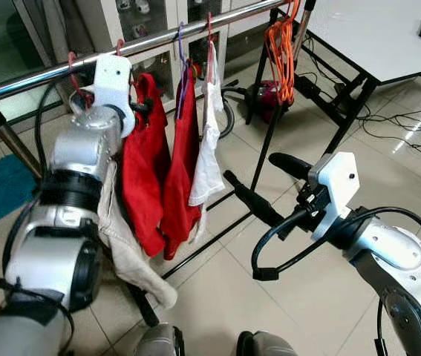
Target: Hang hanger
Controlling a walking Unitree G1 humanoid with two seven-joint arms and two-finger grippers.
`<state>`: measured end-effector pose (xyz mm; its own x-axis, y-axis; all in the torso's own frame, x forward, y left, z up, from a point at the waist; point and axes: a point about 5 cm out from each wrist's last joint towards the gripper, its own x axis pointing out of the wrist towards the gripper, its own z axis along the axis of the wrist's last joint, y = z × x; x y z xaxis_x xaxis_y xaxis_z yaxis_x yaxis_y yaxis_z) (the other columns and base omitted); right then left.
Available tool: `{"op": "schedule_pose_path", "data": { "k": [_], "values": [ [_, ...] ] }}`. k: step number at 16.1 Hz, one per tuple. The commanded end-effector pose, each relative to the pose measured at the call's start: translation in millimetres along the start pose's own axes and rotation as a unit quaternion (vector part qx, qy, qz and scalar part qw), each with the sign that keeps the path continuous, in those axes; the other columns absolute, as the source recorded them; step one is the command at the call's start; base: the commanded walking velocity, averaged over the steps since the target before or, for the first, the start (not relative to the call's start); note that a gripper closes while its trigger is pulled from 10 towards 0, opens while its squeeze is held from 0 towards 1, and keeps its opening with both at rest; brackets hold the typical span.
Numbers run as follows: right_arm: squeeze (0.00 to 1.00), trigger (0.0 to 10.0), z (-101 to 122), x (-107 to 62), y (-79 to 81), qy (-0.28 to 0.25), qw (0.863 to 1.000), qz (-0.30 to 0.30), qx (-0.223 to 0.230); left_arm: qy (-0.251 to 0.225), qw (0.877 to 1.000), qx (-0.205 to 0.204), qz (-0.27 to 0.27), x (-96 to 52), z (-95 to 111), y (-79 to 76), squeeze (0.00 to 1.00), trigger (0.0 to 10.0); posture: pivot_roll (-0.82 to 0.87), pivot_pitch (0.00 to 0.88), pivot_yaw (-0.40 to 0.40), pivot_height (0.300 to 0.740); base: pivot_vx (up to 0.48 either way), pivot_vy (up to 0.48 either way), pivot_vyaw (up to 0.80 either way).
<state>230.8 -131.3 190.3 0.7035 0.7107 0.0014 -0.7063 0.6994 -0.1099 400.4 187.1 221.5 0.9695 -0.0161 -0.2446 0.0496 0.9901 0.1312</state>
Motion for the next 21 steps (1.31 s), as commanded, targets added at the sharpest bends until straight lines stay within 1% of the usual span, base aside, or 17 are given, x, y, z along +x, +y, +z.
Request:
{"op": "schedule_pose_path", "data": {
  "k": [1,2,5,6,7,8,9,10,11,12,13,21],
  "values": [
    [0.0,10.0,3,1.8,-0.5,-0.007,1.0,0.001,-0.005,0.0,1.0,0.006,0.01,1.0,7,7.2,0.0,6.1,-0.02,0.085,0.02,0.74,0.0,0.0,0.0],
    [0.0,10.0,3,1.7,-0.4,-0.007,1.0,0.001,-0.005,0.001,1.0,0.002,0.013,1.4,8,8.9,0.0,10.0,-0.02,0.085,0.02,0.74,0.0,0.0,0.0],
    [0.0,10.0,2,0.5,0.1,-0.005,1.0,-0.002,-0.005,0.012,1.0,-0.005,0.007,3.9,9,9.6,0.0,10.0,-0.03,0.084,0.026,0.74,0.0,0.0,0.0],
    [0.0,10.0,2,0.0,0.4,-0.004,1.0,-0.003,-0.006,0.016,1.0,-0.005,0.004,4.9,10,8.2,0.0,9.0,-0.03,0.083,0.027,0.74,0.0,0.0,0.0],
    [0.0,10.0,1,-0.2,0.7,-0.002,1.0,-0.003,-0.006,0.017,1.0,-0.003,0.003,5.8,10,7.9,0.0,6.4,-0.03,0.082,0.028,0.74,0.0,0.0,0.0],
    [0.0,10.0,1,-0.3,0.7,-0.002,1.0,-0.003,-0.007,0.018,1.0,-0.003,0.003,6.0,10,7.9,0.0,6.4,-0.03,0.082,0.028,0.74,0.0,0.0,0.0],
    [0.0,10.0,1,-0.3,0.7,-0.002,1.0,-0.003,-0.007,0.022,1.0,-0.004,0.006,6.8,9,8.5,0.0,4.2,-0.03,0.083,0.028,0.74,0.0,0.0,0.0],
    [0.0,10.0,1,-0.2,0.5,-0.002,1.0,-0.003,-0.007,0.024,1.0,-0.004,0.008,7.6,8,9.3,0.0,4.4,-0.03,0.084,0.026,0.74,0.0,0.0,0.0],
    [0.0,10.0,1,-0.1,0.5,-0.002,1.0,-0.002,-0.007,0.025,1.0,-0.006,0.009,8.1,8,9.7,0.0,4.1,-0.03,0.084,0.026,0.74,0.0,0.0,0.0],
    [0.0,10.0,1,0.1,0.6,-0.001,1.0,-0.001,-0.006,0.027,1.0,-0.009,0.011,8.9,7,10.3,0.0,2.6,-0.03,0.083,0.026,0.74,0.0,0.0,0.0],
    [0.0,10.0,2,0.2,1.2,-0.002,1.0,-0.001,-0.007,0.028,0.999,-0.01,0.011,9.4,5,10.7,0.0,0.0,-0.04,0.076,0.028,0.74,0.0,0.0,0.0],
    [0.0,10.0,1,-0.8,2.9,0.0,1.0,0.001,-0.011,0.041,0.999,0.002,-0.004,9.7,-1,8.0,0.0,0.0,-0.04,0.056,0.036,0.74,0.0,0.0,0.0]
  ]
}}
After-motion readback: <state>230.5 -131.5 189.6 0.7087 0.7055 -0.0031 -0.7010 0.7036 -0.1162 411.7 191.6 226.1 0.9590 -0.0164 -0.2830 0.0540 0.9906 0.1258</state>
